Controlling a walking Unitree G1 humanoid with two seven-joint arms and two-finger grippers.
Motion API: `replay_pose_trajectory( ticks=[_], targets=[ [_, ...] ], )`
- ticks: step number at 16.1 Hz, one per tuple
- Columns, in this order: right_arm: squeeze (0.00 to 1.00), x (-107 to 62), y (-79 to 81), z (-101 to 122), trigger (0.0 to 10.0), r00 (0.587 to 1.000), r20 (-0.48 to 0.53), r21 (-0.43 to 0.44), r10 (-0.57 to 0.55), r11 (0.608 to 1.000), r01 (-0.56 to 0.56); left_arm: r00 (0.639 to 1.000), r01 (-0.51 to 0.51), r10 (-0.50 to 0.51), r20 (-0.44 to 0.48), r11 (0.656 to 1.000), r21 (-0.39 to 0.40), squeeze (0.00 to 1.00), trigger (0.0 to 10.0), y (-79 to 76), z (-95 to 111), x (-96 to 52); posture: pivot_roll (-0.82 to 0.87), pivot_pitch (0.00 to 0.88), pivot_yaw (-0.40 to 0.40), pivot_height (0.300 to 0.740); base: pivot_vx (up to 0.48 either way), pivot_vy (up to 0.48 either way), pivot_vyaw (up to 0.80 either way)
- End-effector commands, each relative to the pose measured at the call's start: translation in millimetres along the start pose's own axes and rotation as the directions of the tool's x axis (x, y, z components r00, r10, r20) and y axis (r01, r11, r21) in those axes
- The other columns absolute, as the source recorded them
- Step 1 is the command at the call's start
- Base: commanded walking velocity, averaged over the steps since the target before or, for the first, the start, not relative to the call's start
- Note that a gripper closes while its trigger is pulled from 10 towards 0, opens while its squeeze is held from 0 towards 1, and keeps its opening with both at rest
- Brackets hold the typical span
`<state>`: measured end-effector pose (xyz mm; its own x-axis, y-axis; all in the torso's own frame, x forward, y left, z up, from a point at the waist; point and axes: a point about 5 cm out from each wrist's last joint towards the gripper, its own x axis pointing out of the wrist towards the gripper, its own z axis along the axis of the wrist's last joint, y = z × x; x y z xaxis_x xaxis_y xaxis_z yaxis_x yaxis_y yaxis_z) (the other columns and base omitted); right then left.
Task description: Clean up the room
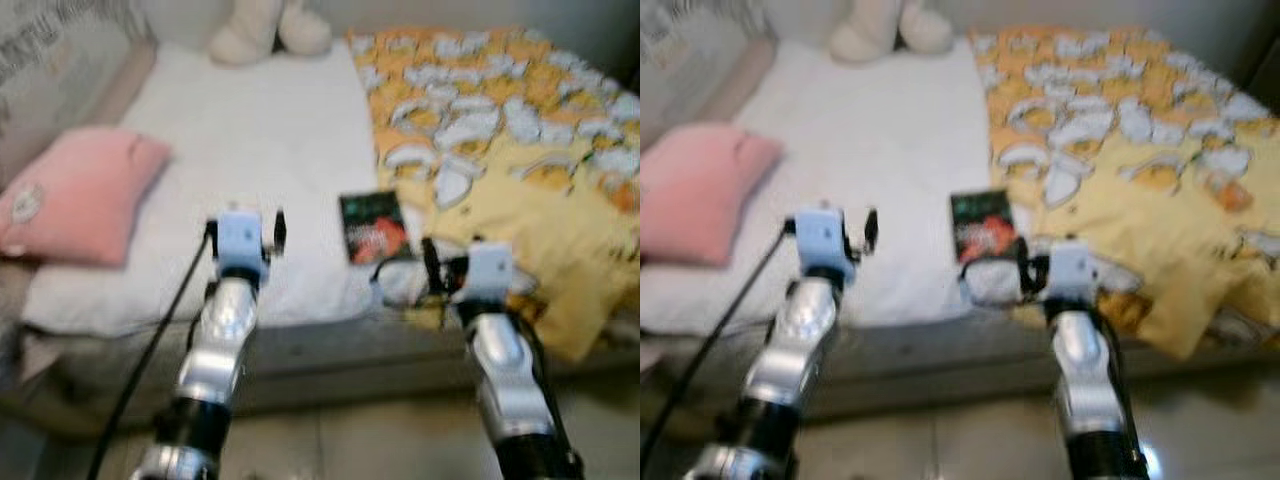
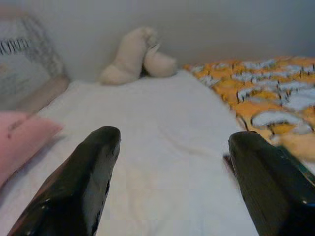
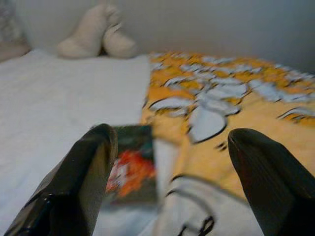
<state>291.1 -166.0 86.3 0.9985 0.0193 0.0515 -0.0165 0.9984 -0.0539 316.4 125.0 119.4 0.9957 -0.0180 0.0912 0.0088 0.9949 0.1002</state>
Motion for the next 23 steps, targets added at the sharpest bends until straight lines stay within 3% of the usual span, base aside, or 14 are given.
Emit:
replay_pose_trajectory(
  ticks=[1,3,6,8,10,13,17,18,20,23],
  targets=[
    [0.0,0.0,4.8,1.8,10.0,1.0,0.007,0.031,-0.001,1.0,0.001,0.998,-0.044,0.044,-0.035,0.999,0.021,0.0,10.0,16.0,-9.4,-4.0,-0.13,0.0,0.063,0.74,0.379,-0.292,0.0],
    [0.0,-4.7,0.7,-4.9,10.0,1.0,-0.022,0.017,-0.003,1.0,0.003,0.994,-0.069,0.068,-0.085,0.998,-0.013,0.0,10.0,17.6,-17.9,-4.1,-0.13,0.0,0.073,0.74,0.379,-0.291,0.0],
    [0.0,-1.4,1.7,-5.4,10.0,1.0,-0.028,0.014,-0.002,1.0,0.002,0.997,-0.048,0.047,-0.053,0.999,-0.019,0.0,10.0,9.6,-8.7,5.8,-0.13,0.0,0.077,0.74,0.38,-0.29,0.0],
    [0.0,2.6,5.6,-4.1,10.0,1.0,-0.024,0.015,0.01,1.0,-0.01,0.995,-0.066,0.068,-0.066,0.997,0.03,0.0,10.0,15.2,-12.4,4.2,-0.12,0.0,0.076,0.74,0.379,-0.292,0.0],
    [0.0,5.7,6.1,-3.4,10.0,0.999,-0.024,0.009,0.021,1.0,-0.021,0.994,-0.074,0.075,-0.083,0.997,0.015,0.0,10.0,17.9,-17.2,3.0,-0.12,0.0,0.072,0.74,0.396,-0.266,0.0],
    [0.0,10.5,6.2,-2.5,10.0,0.998,-0.032,-0.006,0.061,0.998,-0.061,0.978,-0.147,0.155,-0.139,0.987,0.062,0.0,10.0,28.9,-25.5,5.6,-0.11,0.0,0.063,0.74,0.0,0.0,0.0],
    [0.0,17.6,16.8,2.2,10.0,0.99,-0.033,-0.005,0.135,0.991,-0.135,0.982,-0.16,0.166,-0.095,0.985,0.07,0.0,10.0,33.6,-19.6,2.4,-0.1,0.0,0.056,0.74,0.0,0.0,0.0],
    [0.0,18.7,17.5,1.7,10.0,0.99,-0.037,-0.041,0.139,0.989,-0.141,0.984,-0.152,0.157,-0.087,0.986,0.071,0.0,10.0,33.0,-19.0,2.6,-0.09,0.0,0.051,0.74,0.0,0.0,0.7],
    [0.06,19.2,17.5,-1.6,10.0,0.989,-0.049,-0.039,0.139,0.989,-0.141,0.983,-0.16,0.166,-0.073,0.983,0.091,0.0,10.0,34.2,-16.8,3.8,-0.08,0.0,0.048,0.74,0.0,0.0,0.6],
    [0.0,19.2,16.4,-7.1,10.0,0.988,-0.079,-0.03,0.135,0.99,-0.137,0.995,-0.081,0.086,-0.052,0.992,0.099,0.0,10.0,30.8,-11.1,7.8,-0.07,0.0,0.048,0.74,0.13,0.0,0.0]
  ],
)
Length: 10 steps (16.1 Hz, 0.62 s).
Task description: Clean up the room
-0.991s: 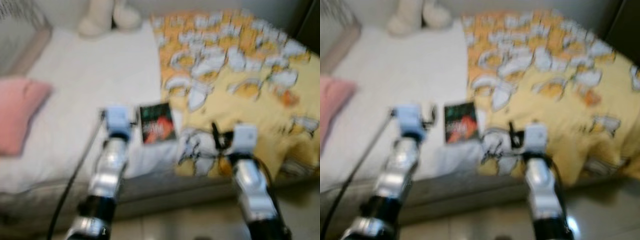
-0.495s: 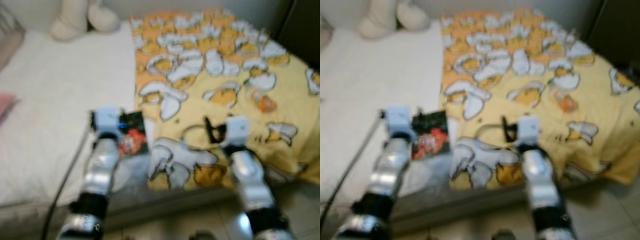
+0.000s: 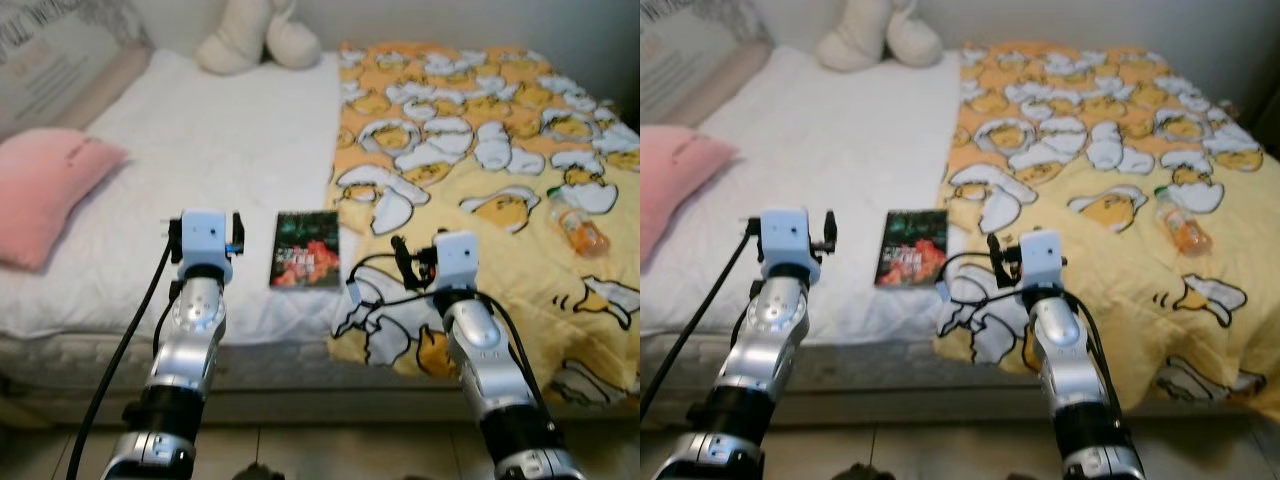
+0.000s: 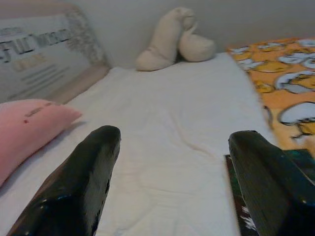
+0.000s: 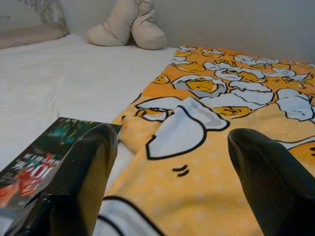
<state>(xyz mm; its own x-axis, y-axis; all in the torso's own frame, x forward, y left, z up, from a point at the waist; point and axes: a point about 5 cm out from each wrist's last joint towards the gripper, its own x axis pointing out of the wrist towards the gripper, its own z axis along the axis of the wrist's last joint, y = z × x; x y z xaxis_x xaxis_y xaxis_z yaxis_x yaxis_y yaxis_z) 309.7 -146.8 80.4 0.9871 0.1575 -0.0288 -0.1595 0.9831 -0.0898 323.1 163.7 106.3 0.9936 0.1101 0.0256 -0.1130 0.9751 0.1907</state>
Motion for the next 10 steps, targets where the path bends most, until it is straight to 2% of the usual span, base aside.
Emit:
replay_pose_trajectory(
  ticks=[1,5,9,10],
  targets=[
    [0.0,0.8,-1.9,-1.1,10.0,1.0,-0.004,0.0,-0.007,1.0,0.007,0.999,0.035,-0.035,0.03,0.999,0.007,0.0,10.0,-5.0,9.1,4.1,-0.07,0.0,0.049,0.74,0.48,0.0,0.0],
    [0.01,-0.1,-2.6,-1.0,10.0,1.0,0.01,-0.008,-0.018,1.0,0.018,0.996,0.072,-0.073,0.048,0.997,0.024,0.0,10.0,-6.2,11.9,7.3,-0.09,0.0,0.055,0.74,0.48,0.0,0.0],
    [0.02,-2.7,-6.5,-1.5,10.0,0.999,0.018,-0.013,-0.034,0.999,0.034,0.988,0.14,-0.142,0.059,0.99,0.029,0.0,10.0,-17.2,13.0,7.0,-0.11,0.0,0.059,0.74,0.467,0.0,0.0],
    [0.03,-3.5,-7.6,-2.7,10.0,0.999,0.01,-0.016,-0.039,0.999,0.039,0.984,0.168,-0.17,0.06,0.985,0.027,0.0,10.0,-22.0,13.4,7.1,-0.11,0.0,0.059,0.74,0.465,0.0,-0.73]
  ],
)
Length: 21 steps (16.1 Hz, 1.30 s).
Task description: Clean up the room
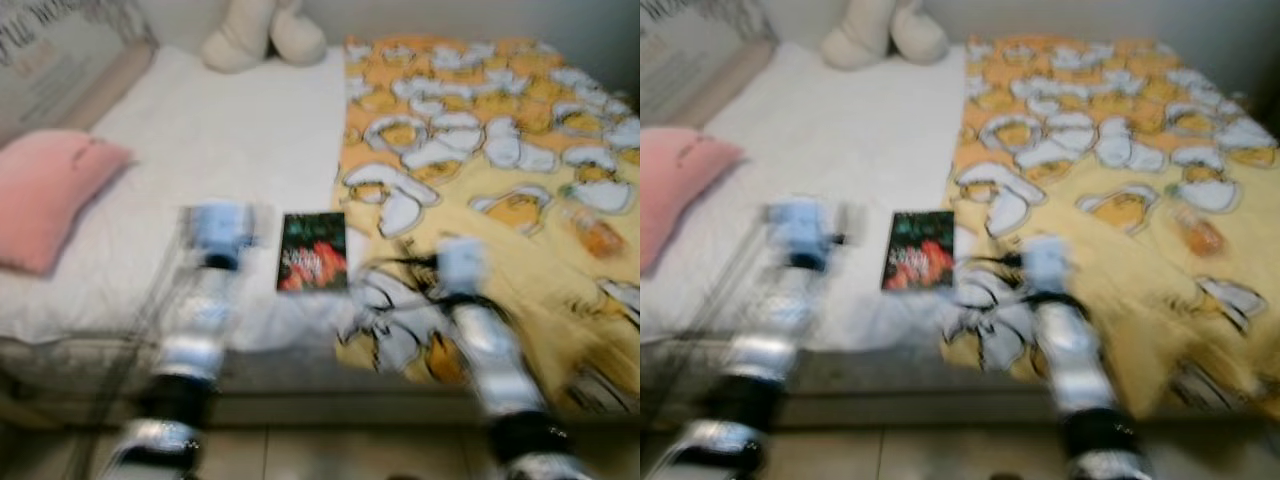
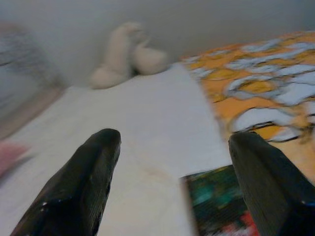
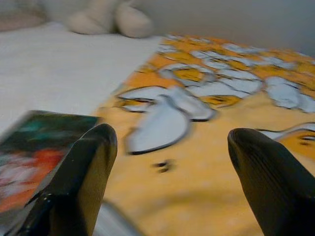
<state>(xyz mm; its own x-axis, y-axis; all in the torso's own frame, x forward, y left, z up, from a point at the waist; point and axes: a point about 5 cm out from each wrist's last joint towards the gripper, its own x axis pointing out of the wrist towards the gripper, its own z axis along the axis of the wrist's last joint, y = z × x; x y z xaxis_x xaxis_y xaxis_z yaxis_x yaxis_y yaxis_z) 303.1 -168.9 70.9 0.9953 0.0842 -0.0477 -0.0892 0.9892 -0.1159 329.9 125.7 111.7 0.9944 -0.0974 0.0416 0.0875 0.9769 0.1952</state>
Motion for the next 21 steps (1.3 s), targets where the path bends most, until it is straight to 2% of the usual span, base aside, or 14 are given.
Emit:
replay_pose_trajectory(
  ticks=[1,3,4,5,7,9,10,12,13,14,15,16,19,21],
  targets=[
    [0.03,3.4,10.8,8.1,10.0,0.999,0.031,0.015,0.02,1.0,-0.021,1.0,-0.031,0.031,-0.003,0.999,0.014,0.0,10.0,15.3,0.0,2.6,-0.12,0.0,0.061,0.74,0.465,0.0,-0.73],
    [0.03,1.2,10.2,6.9,10.0,0.999,0.032,0.016,0.021,1.0,-0.022,0.995,-0.095,0.095,-0.029,0.995,-0.022,0.0,10.0,24.3,-2.7,4.5,-0.12,0.0,0.06,0.74,0.472,0.0,-0.34],
    [0.03,1.2,10.2,6.9,10.0,0.999,0.032,0.016,0.021,1.0,-0.022,0.995,-0.095,0.095,-0.029,0.995,-0.022,0.0,10.0,24.3,-2.7,4.5,-0.12,0.0,0.06,0.74,0.48,0.0,0.0],
    [0.02,0.0,10.0,6.6,10.0,0.999,0.032,0.015,0.024,1.0,-0.025,0.987,-0.15,0.148,-0.066,0.988,-0.031,0.0,10.0,32.0,-6.8,4.5,-0.12,0.0,0.059,0.74,0.0,0.0,0.0],
    [0.02,-2.5,8.1,6.9,10.0,0.999,0.035,0.015,0.027,1.0,-0.027,0.976,-0.119,0.1,-0.193,0.989,-0.087,0.0,10.0,35.6,-23.0,5.6,-0.13,0.0,0.055,0.74,0.0,0.0,0.0],
    [0.02,-7.0,6.7,8.5,10.0,0.999,0.04,0.024,0.036,0.999,-0.037,0.971,-0.068,0.029,-0.238,0.985,-0.157,0.0,10.0,50.3,-27.3,16.5,-0.14,0.0,0.041,0.74,0.0,0.0,0.0],
    [0.03,-12.0,7.0,9.3,10.0,0.998,0.042,0.021,0.048,0.999,-0.049,0.955,-0.036,-0.032,-0.294,0.974,-0.224,0.0,10.0,51.8,-33.5,21.4,-0.15,0.0,0.027,0.74,0.0,0.0,0.0],
    [0.02,-32.1,0.4,5.1,10.0,0.999,0.01,0.01,0.051,0.999,-0.051,0.932,0.0,-0.12,-0.341,0.943,-0.333,0.0,10.0,45.5,-40.3,24.4,-0.2,0.078,0.001,0.74,0.0,0.0,0.0],
    [0.02,-41.8,-4.1,0.7,10.0,0.999,-0.016,0.007,0.044,0.999,-0.044,0.923,0.014,-0.148,-0.354,0.935,-0.354,0.0,10.0,41.2,-42.5,24.5,-0.22,0.1,-0.005,0.74,0.0,0.0,0.0],
    [0.03,-63.9,-13.4,-8.2,10.0,0.997,-0.066,-0.012,0.032,0.999,-0.033,0.9,0.048,-0.21,-0.382,0.919,-0.392,0.0,10.0,29.3,-47.5,23.3,-0.25,0.142,-0.011,0.74,0.0,0.0,0.0],
    [0.02,-81.9,-19.7,-12.2,10.0,0.995,-0.099,-0.025,0.021,0.999,-0.023,0.888,0.07,-0.249,-0.388,0.905,-0.42,0.0,10.0,20.7,-49.3,22.8,-0.28,0.171,-0.01,0.74,0.0,0.0,0.0],
    [0.02,-108.1,-27.2,-14.4,10.0,0.99,-0.141,-0.033,-0.003,0.999,-0.002,0.882,0.089,-0.285,-0.375,0.883,-0.462,0.0,10.0,9.7,-47.8,24.4,-0.32,0.206,-0.012,0.74,0.0,0.0,0.0],
    [0.02,-131.4,-23.3,-6.5,10.0,0.987,-0.163,-0.017,0.002,1.0,-0.005,0.882,0.087,-0.269,-0.386,0.9,-0.428,0.0,10.0,9.8,-48.7,24.6,-0.36,0.258,-0.016,0.74,0.0,0.0,0.0],
    [0.02,-149.3,-20.8,-4.2,10.0,0.98,-0.198,-0.02,0.016,1.0,-0.02,0.889,0.022,-0.197,-0.414,0.92,-0.39,0.0,10.0,22.0,-53.5,22.2,-0.38,0.281,-0.018,0.74,0.0,0.0,0.0]
  ],
)
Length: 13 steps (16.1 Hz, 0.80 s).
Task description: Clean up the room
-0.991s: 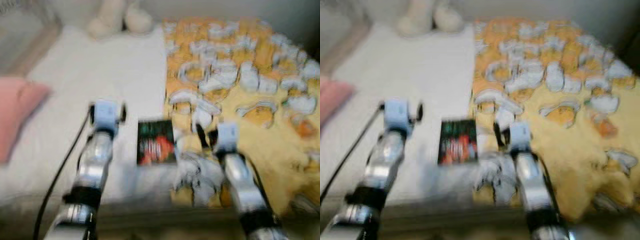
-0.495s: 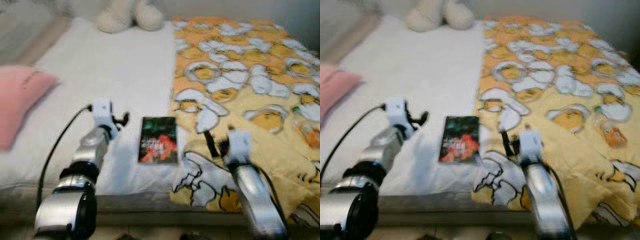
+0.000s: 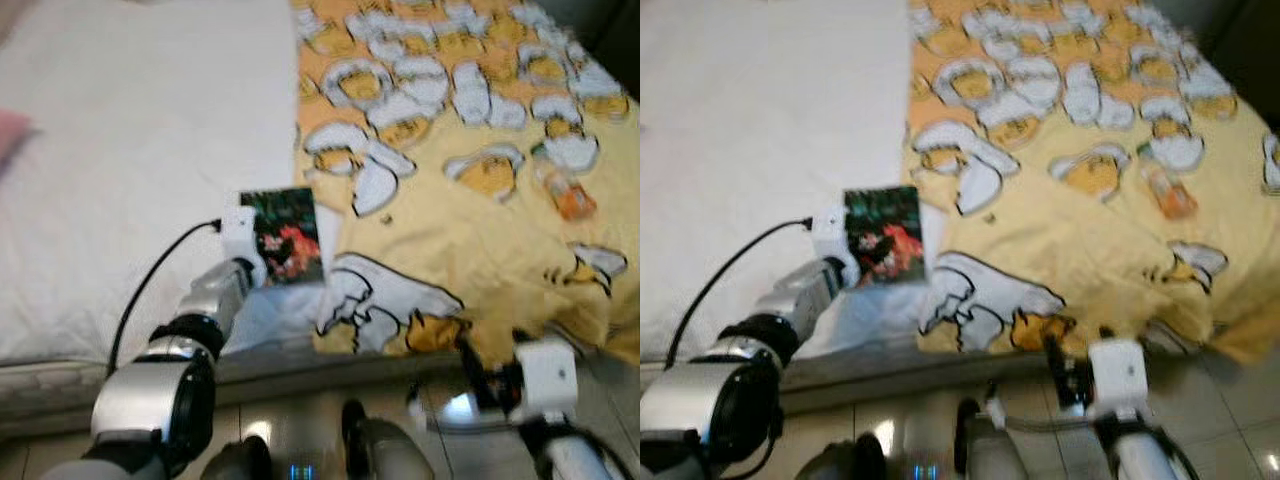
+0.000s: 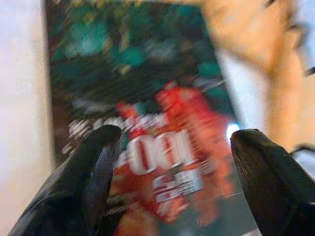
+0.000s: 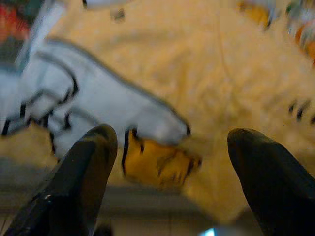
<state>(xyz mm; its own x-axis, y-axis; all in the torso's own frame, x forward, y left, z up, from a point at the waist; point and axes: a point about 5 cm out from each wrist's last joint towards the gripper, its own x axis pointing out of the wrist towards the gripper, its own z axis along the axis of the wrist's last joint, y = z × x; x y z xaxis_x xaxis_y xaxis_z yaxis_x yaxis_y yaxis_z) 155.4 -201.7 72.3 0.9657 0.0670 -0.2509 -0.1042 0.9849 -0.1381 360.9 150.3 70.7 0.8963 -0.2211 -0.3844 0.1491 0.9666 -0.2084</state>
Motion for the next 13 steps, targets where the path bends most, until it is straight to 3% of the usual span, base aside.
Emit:
replay_pose_trajectory(
  ticks=[1,3,4,5,7,8,13],
  targets=[
    [0.02,-4.8,-1.8,3.7,10.0,1.0,-0.005,0.004,0.004,1.0,-0.004,0.998,-0.065,0.065,-0.01,0.998,0.025,0.0,10.0,12.2,-4.7,-3.6,-0.39,0.283,-0.019,0.74,0.0,0.0,0.0],
    [0.02,-11.3,-2.2,3.2,10.0,1.0,-0.022,0.001,0.005,1.0,-0.005,0.991,-0.121,0.121,0.059,0.993,0.007,0.0,10.0,27.4,8.8,-7.3,-0.4,0.289,-0.02,0.74,0.0,0.0,0.0],
    [0.02,-12.7,-2.6,3.1,10.0,1.0,-0.026,0.0,0.006,1.0,-0.006,0.987,-0.141,0.137,0.089,0.989,0.038,0.0,10.0,33.3,14.5,-9.3,-0.4,0.29,-0.022,0.74,0.0,0.0,0.0],
    [0.02,-14.3,-2.8,3.5,10.0,0.999,-0.035,0.0,0.007,1.0,-0.007,0.984,-0.155,0.149,0.095,0.986,0.058,0.0,10.0,37.2,14.2,-11.1,-0.39,0.291,-0.027,0.74,0.0,0.0,0.0],
    [0.02,-13.7,0.9,5.7,10.0,0.998,-0.049,0.006,0.035,0.999,-0.035,0.985,-0.161,0.162,0.065,0.987,-0.018,0.0,10.0,42.9,1.4,-14.5,-0.38,0.302,-0.038,0.74,0.0,0.0,0.0],
    [0.03,-12.7,3.0,7.4,10.0,0.997,-0.049,0.012,0.056,0.998,-0.055,0.988,-0.148,0.151,0.043,0.987,-0.068,0.0,10.0,42.1,-5.8,-15.0,-0.38,0.307,-0.043,0.74,0.0,0.0,0.0],
    [0.02,-12.6,8.3,16.8,10.0,0.988,-0.044,0.029,0.147,0.989,-0.146,0.998,-0.052,0.05,-0.024,0.994,-0.096,0.0,10.0,22.8,-13.2,-8.7,-0.4,0.328,-0.059,0.74,0.0,0.0,0.0]
  ],
)
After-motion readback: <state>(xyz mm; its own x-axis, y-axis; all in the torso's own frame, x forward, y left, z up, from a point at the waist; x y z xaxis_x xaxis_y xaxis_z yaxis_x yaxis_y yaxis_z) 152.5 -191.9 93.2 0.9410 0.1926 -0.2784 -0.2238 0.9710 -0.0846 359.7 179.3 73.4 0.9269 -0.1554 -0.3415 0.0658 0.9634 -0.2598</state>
